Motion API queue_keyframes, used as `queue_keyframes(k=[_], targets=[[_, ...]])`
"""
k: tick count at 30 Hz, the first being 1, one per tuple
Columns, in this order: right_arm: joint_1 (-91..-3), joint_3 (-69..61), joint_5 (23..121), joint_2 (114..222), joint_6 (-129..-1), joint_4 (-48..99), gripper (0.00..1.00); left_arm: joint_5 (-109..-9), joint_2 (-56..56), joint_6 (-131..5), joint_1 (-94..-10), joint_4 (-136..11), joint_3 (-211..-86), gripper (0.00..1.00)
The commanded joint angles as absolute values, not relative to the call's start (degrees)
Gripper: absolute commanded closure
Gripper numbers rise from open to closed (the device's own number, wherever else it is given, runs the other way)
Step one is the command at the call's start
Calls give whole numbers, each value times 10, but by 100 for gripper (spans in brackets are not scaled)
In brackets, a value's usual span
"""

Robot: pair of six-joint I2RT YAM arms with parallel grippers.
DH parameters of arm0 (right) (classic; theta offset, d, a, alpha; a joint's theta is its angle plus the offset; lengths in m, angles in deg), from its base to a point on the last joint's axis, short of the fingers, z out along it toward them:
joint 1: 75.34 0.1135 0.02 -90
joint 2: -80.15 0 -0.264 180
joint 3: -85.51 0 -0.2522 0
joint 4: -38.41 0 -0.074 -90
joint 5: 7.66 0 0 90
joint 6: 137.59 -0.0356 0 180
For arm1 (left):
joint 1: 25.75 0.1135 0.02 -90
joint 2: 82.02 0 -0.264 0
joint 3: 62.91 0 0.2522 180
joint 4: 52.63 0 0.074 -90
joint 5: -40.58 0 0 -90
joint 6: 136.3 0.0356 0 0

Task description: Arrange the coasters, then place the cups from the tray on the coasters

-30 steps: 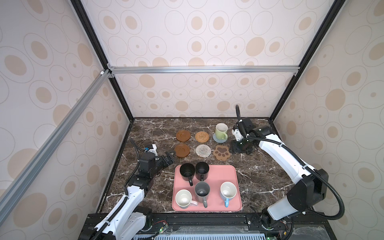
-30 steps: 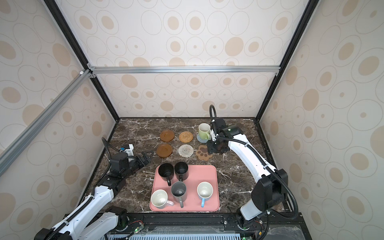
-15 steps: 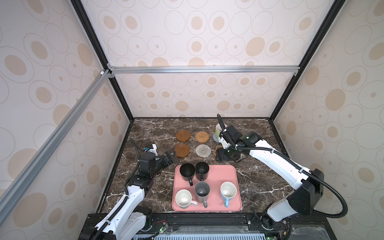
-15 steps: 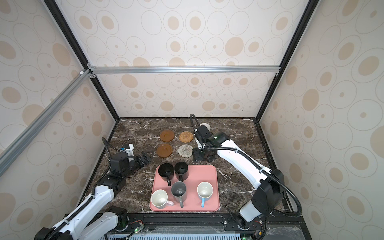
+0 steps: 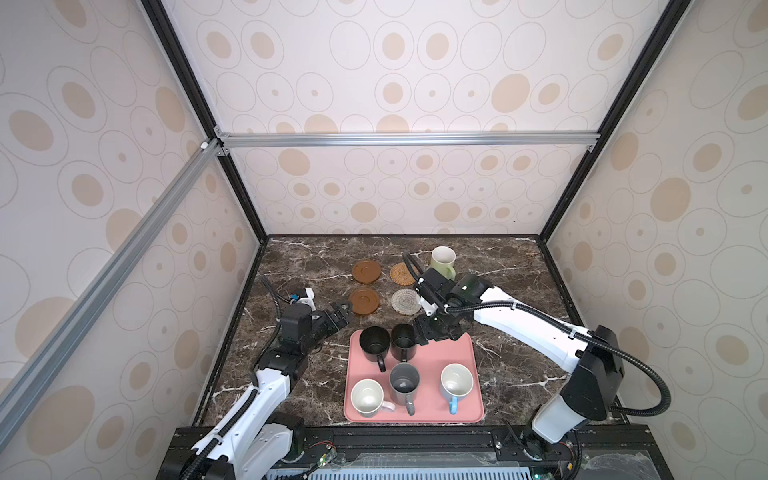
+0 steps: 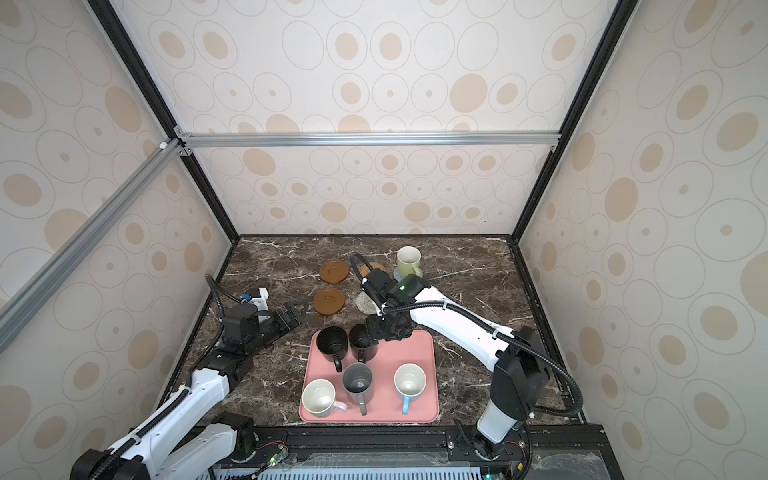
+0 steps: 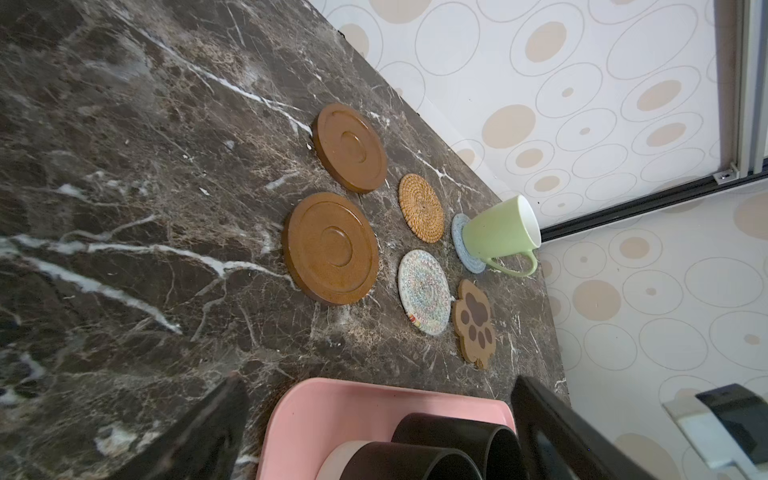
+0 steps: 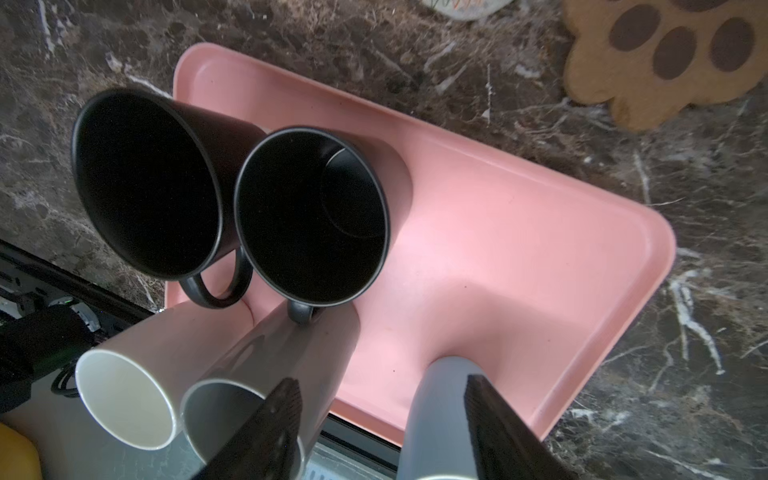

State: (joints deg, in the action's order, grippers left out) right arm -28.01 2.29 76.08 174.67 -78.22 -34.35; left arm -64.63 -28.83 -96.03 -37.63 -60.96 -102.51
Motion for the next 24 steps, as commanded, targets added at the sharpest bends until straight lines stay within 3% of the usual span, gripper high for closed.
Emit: queue_keyframes(k=[1, 24], targets=[[-260, 37, 750, 1767, -796, -352, 33, -651, -283, -966, -373, -595, -1038, 0], [-206, 69, 787, 1827, -806, -358, 32, -656, -277, -968, -373, -586, -1033, 0]])
